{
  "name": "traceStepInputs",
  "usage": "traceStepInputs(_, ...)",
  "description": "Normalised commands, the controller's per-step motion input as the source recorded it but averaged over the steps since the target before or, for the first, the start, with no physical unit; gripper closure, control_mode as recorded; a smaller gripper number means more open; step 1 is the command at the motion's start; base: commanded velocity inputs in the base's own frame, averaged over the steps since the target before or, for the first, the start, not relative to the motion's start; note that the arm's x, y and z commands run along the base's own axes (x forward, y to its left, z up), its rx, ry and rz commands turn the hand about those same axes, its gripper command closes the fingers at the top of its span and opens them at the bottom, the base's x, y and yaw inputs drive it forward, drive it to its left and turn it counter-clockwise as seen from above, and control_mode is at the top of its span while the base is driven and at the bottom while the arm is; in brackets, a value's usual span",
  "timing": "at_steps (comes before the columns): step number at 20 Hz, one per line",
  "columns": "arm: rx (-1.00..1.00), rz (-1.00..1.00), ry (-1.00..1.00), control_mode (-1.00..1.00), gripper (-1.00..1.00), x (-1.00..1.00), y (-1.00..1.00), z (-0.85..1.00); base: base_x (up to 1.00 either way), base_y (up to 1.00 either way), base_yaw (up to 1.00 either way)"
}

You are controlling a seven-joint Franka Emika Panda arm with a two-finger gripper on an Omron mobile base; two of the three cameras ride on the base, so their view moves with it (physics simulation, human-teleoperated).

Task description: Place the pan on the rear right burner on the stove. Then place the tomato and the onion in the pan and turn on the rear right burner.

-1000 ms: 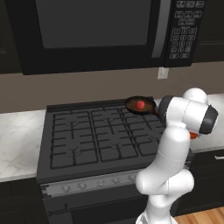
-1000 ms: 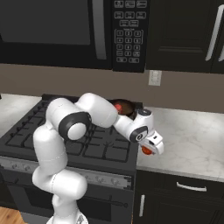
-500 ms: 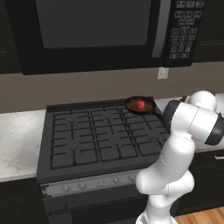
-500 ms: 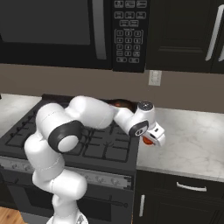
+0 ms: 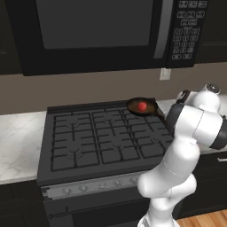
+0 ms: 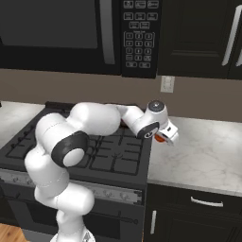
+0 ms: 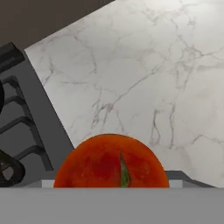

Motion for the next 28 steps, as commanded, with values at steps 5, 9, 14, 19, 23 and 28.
traceStepInputs(5,0.00,0.05,-0.09,-1.00,1.00,0.61,0.00,0.28,0.00,0.00,0.00)
traceStepInputs(9,0.00,0.06,-0.08,-1.00,1.00,0.57,0.01,0.20,0.00,0.00,0.00)
traceStepInputs(14,0.00,0.07,-0.06,-1.00,1.00,0.47,0.17,0.06,0.00,0.00,0.00)
traceStepInputs(19,0.00,0.07,-0.05,-1.00,1.00,0.45,0.29,0.00,0.00,0.00,0.00)
traceStepInputs(23,0.00,0.08,-0.03,-1.00,1.00,0.50,0.32,0.00,0.00,0.00,0.00)
traceStepInputs(28,0.00,0.08,0.00,-1.00,1.00,0.41,0.38,0.00,0.00,0.00,0.00)
